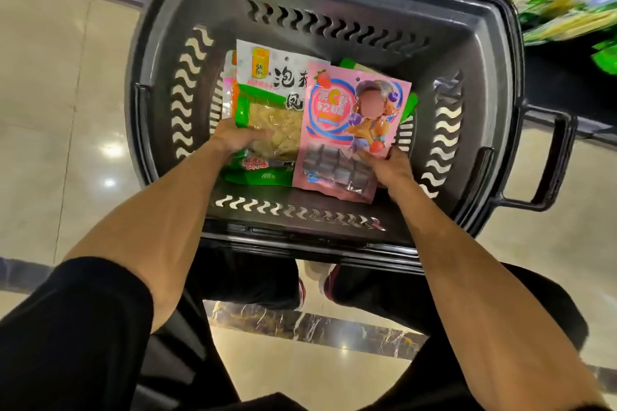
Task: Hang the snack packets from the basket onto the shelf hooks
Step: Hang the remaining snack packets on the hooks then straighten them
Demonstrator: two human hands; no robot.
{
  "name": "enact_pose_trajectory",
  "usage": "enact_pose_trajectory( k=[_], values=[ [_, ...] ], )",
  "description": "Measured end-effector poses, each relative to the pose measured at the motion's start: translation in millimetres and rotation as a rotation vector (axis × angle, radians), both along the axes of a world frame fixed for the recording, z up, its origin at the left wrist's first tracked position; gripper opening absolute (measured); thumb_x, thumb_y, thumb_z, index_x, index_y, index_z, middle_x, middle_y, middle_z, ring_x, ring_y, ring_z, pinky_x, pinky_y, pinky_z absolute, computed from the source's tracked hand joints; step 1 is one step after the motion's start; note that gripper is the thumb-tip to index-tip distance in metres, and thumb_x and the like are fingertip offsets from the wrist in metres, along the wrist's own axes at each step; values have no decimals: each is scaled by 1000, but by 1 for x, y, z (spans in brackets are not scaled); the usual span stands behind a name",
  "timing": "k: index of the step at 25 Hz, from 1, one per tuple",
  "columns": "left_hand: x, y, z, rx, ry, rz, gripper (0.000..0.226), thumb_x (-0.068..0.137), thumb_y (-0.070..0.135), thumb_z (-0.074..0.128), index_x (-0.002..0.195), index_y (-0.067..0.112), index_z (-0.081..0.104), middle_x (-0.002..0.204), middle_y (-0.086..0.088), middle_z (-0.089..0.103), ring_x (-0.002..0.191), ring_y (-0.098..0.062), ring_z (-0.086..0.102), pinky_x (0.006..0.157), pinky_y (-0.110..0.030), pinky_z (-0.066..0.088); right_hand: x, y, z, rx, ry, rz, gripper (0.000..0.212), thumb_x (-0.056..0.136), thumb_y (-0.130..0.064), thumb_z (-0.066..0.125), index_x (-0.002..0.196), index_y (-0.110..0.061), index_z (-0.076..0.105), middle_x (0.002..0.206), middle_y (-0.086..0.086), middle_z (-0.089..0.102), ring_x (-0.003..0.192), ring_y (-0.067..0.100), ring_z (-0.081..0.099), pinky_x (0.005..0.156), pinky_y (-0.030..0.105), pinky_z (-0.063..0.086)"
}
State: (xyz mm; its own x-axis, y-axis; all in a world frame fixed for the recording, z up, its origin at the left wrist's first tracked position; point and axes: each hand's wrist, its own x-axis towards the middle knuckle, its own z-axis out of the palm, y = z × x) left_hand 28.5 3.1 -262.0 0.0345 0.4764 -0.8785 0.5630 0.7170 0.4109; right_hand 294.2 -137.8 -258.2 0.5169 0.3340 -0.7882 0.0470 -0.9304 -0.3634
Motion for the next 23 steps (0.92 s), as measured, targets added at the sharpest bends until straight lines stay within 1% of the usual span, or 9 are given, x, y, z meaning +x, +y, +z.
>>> enact_pose_trajectory(
  k=[2,4,7,10,14,17,19,21,23],
  values=[
    [2,-10,16,2,-75,43,48,76,16,81,121,12,63,118,-1,68,113,-19,61,101,-33,47,-6,-5,18,27,-15,-8,64,69,-51,81,119,-15,65,114,6,70,103,23,66,94,40,54],
    [7,-21,38,35,-116,92,46,81,5,75,125,10,61,120,-3,67,115,-21,62,86,-28,55,-9,-10,47,57,-56,-4,53,72,-51,78,110,-15,70,107,7,72,98,24,68,90,41,55],
    [7,-34,85,104,-122,167,49,86,-1,68,132,9,54,115,-1,65,108,-19,62,63,-18,56,-11,-14,100,48,-108,51,36,83,-34,74,110,-11,70,106,10,71,97,27,67,85,41,55],
    [-14,-40,149,208,-106,183,49,86,3,70,132,8,54,118,-5,67,109,-24,64,87,-40,57,-14,-14,174,100,-159,54,39,82,-24,75,118,-11,65,106,6,69,98,22,65,82,35,53],
    [-22,-43,267,339,-141,180,42,90,-1,65,130,4,54,118,-5,66,106,-21,63,96,-47,52,-18,-21,282,226,-177,23,41,82,-20,73,120,-9,60,107,5,68,90,18,63,72,28,48],
    [-16,-50,358,478,-213,228,35,88,9,68,123,12,61,115,-5,70,105,-23,67,89,-45,55,-18,-34,365,444,-51,-94,26,82,-14,74,106,-21,65,101,-1,73,89,15,70,79,35,58],
    [-9,-60,422,531,-296,286,27,87,12,70,114,15,65,109,-2,73,100,-20,69,85,-39,56,-16,-45,427,568,12,-174,22,85,-13,74,102,-23,63,98,-5,73,87,10,71,77,30,59],
    [-2,-73,483,607,-319,325,20,87,12,71,106,16,67,98,4,74,89,-11,71,77,-33,57,-7,-59,481,656,10,-229,15,87,-18,73,98,-22,65,93,-6,72,84,11,71,69,21,57],
    [8,-89,536,638,-367,349,17,88,13,70,105,12,68,90,5,73,79,-7,71,67,-28,57,13,-79,527,712,-61,-285,9,86,-27,74,91,-22,68,88,0,72,82,18,68,68,29,57]
  ],
)
